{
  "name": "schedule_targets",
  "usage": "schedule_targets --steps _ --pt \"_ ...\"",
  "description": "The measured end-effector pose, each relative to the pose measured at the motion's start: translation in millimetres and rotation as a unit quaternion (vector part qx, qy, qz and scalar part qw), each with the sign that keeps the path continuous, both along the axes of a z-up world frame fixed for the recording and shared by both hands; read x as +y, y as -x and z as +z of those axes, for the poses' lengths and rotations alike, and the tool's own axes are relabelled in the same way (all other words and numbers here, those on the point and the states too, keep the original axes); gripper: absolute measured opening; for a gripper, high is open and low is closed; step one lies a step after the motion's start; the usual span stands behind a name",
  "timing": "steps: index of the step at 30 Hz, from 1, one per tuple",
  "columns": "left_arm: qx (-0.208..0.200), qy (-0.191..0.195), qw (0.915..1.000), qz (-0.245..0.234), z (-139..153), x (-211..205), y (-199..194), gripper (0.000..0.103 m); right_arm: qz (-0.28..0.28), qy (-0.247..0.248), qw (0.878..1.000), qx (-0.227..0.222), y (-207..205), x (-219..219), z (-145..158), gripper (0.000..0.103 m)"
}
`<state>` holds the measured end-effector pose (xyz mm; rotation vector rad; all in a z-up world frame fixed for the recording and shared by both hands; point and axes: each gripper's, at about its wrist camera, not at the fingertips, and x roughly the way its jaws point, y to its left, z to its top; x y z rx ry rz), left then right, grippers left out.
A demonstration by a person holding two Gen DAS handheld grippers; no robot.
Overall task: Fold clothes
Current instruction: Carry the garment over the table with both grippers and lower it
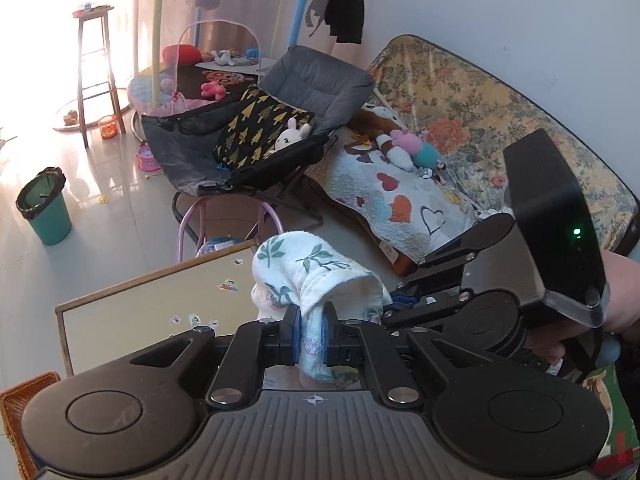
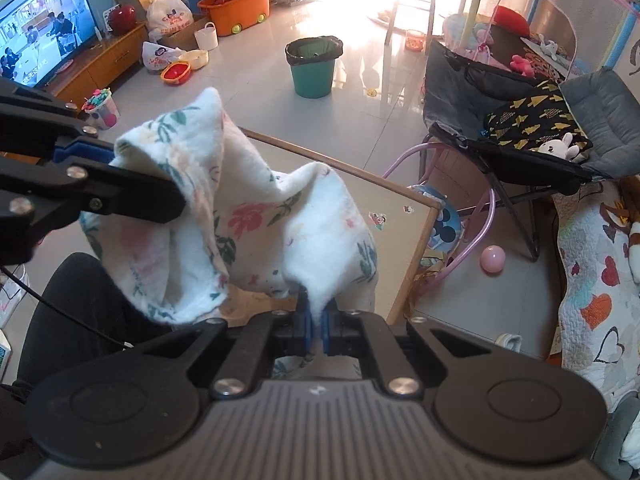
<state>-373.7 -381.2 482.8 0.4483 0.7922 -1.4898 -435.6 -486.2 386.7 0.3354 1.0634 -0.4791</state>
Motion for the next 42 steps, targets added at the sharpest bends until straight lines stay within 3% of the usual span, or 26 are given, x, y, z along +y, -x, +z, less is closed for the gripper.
schedule_targets --steps 4,8,13,17,26,42 --pt "0.026 -0.016 0.9994 0.017 -36 -24 -36 0.01 -0.007 -0.026 1.0 0.01 -24 -18 -29 0.006" --pt "0.058 -0.049 0.9961 0.044 -90 -46 -80 0.01 -0.017 -0.052 0.998 0.03 -57 -39 -70 0.006" --pt "0.08 -0.091 0.9881 0.095 -161 -58 -136 0.01 -0.016 -0.07 0.996 0.048 -101 -58 -119 0.006" --pt "0.092 -0.111 0.9791 0.143 -199 -57 -181 0.01 -0.013 -0.074 0.996 0.048 -136 -68 -143 0.006" --pt "0.112 -0.139 0.9669 0.182 -248 -35 -233 0.01 -0.005 -0.092 0.994 0.054 -194 -70 -191 0.006" --pt "0.09 -0.184 0.9518 0.229 -318 10 -243 0.014 -0.006 -0.107 0.994 0.017 -234 -54 -246 0.007"
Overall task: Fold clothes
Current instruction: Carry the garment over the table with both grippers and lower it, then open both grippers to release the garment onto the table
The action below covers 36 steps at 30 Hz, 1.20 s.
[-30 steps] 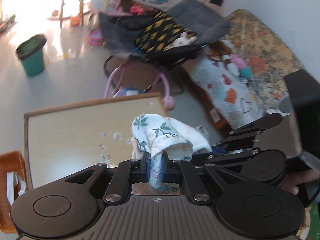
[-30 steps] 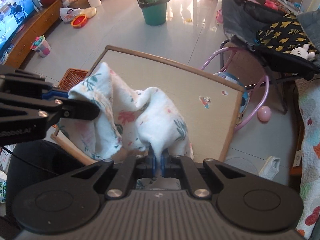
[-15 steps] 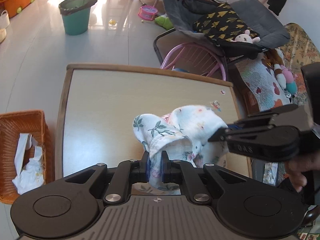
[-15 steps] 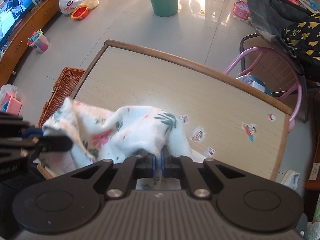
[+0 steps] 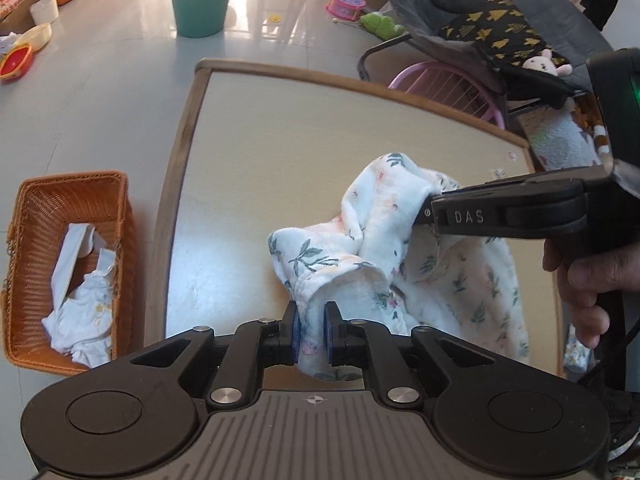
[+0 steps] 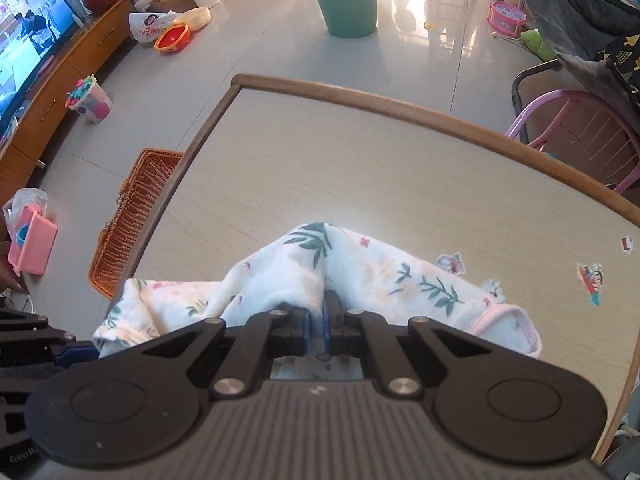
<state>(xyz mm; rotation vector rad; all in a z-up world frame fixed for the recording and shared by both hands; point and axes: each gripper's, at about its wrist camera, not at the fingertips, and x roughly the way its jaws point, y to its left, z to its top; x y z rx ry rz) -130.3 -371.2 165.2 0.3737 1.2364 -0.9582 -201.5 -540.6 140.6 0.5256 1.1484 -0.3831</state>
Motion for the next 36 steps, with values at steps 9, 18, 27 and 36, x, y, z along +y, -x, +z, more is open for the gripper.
schedule_targets --steps 9,18,27,36 --pt "0.01 -0.012 0.9995 0.026 -20 8 6 0.014 -0.021 0.001 1.0 0.003 -3 7 -12 0.007" --pt "0.026 -0.024 0.9979 0.053 -37 14 13 0.017 -0.027 0.034 0.998 -0.047 -2 16 0 0.019" --pt "0.017 -0.019 0.996 0.085 -40 28 11 0.02 -0.058 0.076 0.99 -0.106 45 18 64 0.049" --pt "0.029 -0.003 0.9912 0.129 -42 57 14 0.038 -0.104 0.133 0.982 -0.079 119 23 70 0.051"
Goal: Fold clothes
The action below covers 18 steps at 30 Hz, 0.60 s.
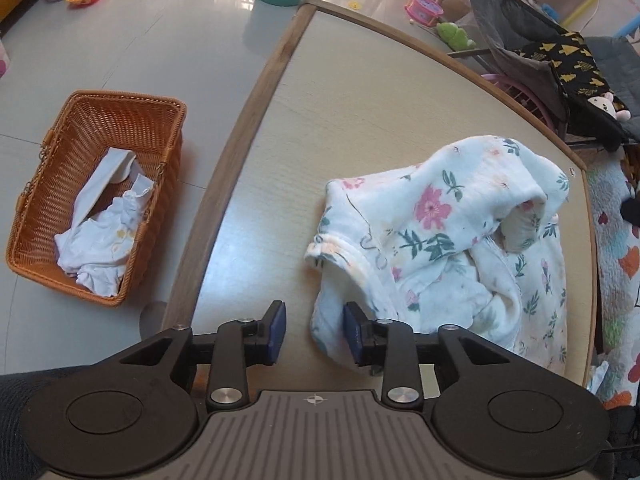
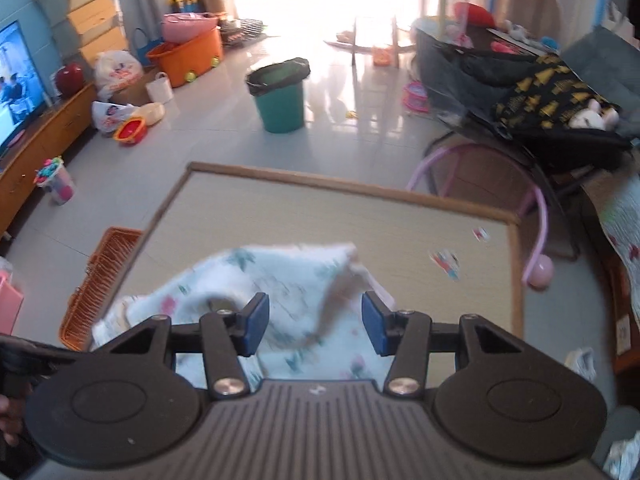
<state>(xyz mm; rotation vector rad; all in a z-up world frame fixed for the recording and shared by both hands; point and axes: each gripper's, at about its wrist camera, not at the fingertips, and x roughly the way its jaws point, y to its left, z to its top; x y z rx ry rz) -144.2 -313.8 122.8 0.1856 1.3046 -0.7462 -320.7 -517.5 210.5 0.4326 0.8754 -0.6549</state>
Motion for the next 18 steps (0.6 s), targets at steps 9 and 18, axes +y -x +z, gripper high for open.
schedule_targets --steps 9,18 --pt "0.005 0.028 0.9996 -0.004 -1 29 24 0.04 -0.084 -0.065 0.994 0.022 71 38 -70 0.05" --pt "-0.002 0.056 0.9977 -0.039 0 54 52 0.051 -0.116 -0.074 0.99 0.018 93 53 -84 0.049"
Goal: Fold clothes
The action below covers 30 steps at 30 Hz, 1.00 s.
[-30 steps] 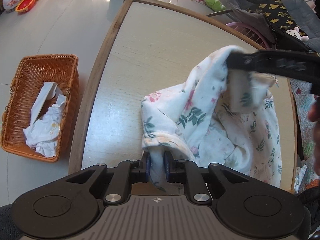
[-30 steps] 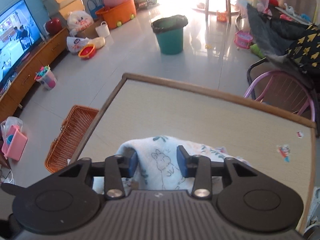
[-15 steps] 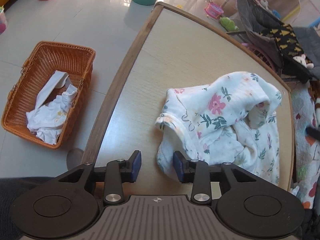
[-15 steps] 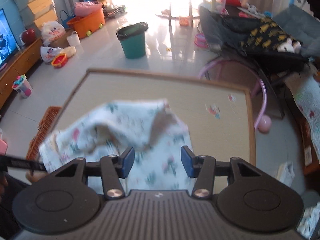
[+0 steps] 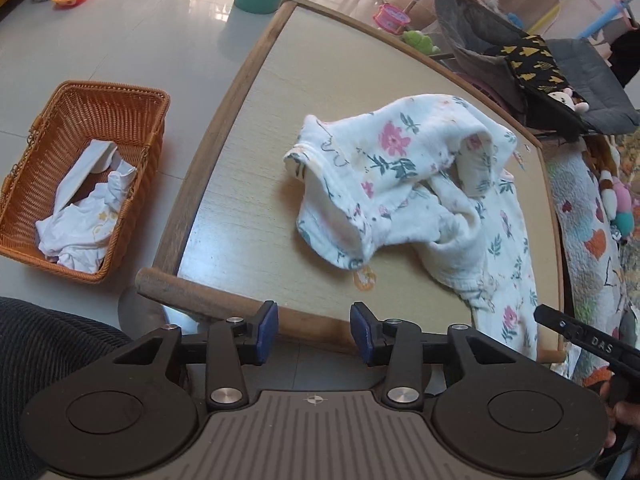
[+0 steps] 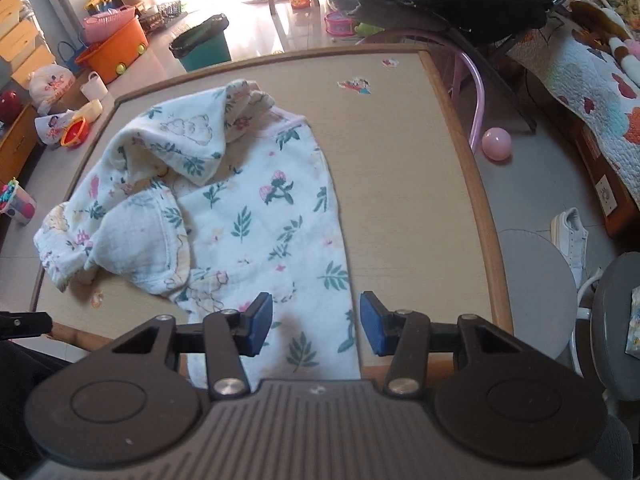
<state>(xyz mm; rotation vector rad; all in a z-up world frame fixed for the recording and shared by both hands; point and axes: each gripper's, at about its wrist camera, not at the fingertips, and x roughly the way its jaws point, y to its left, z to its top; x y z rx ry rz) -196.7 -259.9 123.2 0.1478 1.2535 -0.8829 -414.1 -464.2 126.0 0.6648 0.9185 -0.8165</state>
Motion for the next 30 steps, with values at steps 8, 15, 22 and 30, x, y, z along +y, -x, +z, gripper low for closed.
schedule_targets --steps 8,15,22,30 --pt "0.008 0.021 0.9996 -0.017 -12 11 17 0.055 0.019 0.004 1.0 0.022 -16 8 -12 0.047" --pt "0.013 0.024 0.9994 -0.022 -17 12 20 0.055 0.028 0.017 0.997 0.064 -27 10 -18 0.025" --pt "0.017 0.025 0.9995 -0.011 -17 13 16 0.055 0.044 0.022 0.996 0.073 -27 11 -17 0.007" --pt "0.026 0.03 0.9991 -0.014 -16 17 19 0.055 0.067 0.034 0.992 0.106 -26 -9 -18 0.002"
